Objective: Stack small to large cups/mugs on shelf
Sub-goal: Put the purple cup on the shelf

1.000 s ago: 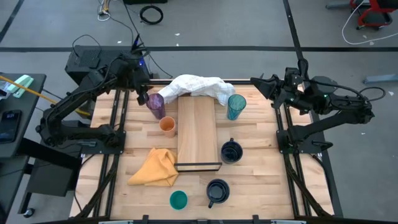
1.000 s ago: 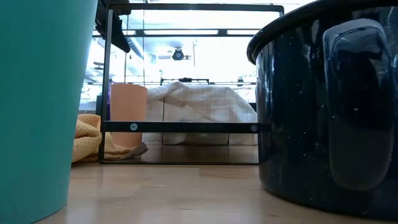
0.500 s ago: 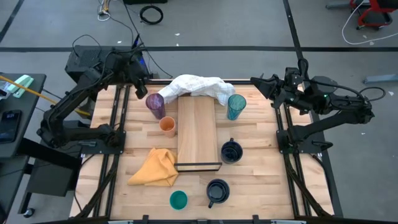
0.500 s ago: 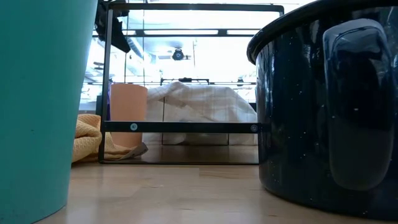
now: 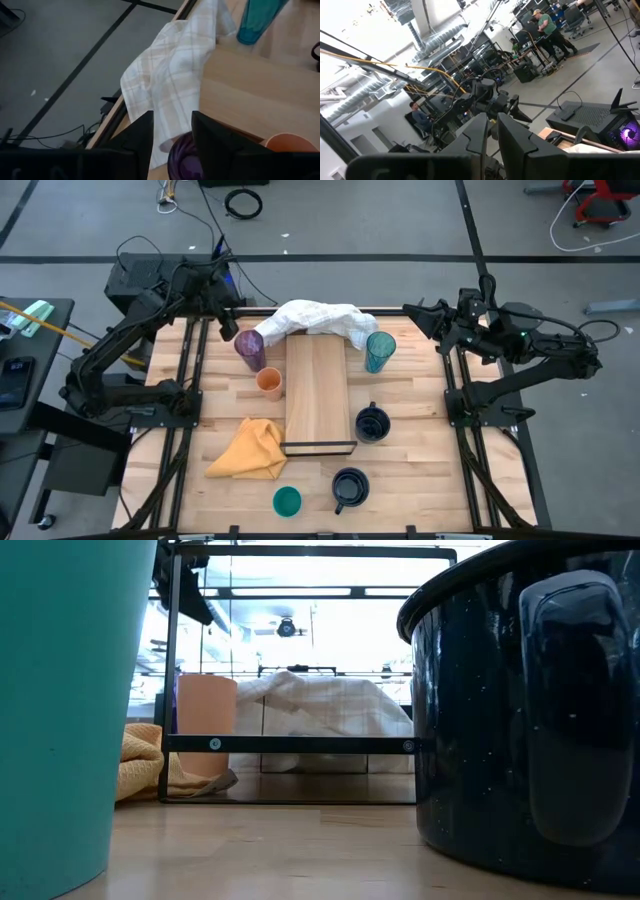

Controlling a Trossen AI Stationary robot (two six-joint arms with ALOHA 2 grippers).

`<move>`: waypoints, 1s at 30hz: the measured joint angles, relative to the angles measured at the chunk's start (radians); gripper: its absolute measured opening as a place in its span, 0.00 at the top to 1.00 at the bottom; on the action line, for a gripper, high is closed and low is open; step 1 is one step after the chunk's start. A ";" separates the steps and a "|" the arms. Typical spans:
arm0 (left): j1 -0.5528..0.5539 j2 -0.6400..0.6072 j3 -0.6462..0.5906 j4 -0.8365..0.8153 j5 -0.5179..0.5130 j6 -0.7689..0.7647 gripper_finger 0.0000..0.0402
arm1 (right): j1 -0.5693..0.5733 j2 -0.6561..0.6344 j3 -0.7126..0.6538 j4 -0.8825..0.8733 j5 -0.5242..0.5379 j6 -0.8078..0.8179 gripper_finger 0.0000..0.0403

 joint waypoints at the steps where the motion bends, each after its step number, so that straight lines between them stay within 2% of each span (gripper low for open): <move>1: 0.000 0.000 -0.002 0.000 0.000 0.000 0.65 | 0.000 0.000 0.000 0.000 0.000 0.000 0.87; 22: -0.006 0.024 -0.005 -0.057 -0.001 0.025 0.64 | 0.001 0.000 0.000 0.000 0.000 -0.030 0.87; 30: -0.023 0.123 -0.005 -0.160 -0.001 0.040 0.62 | 0.001 0.000 0.000 -0.001 -0.093 -0.112 0.87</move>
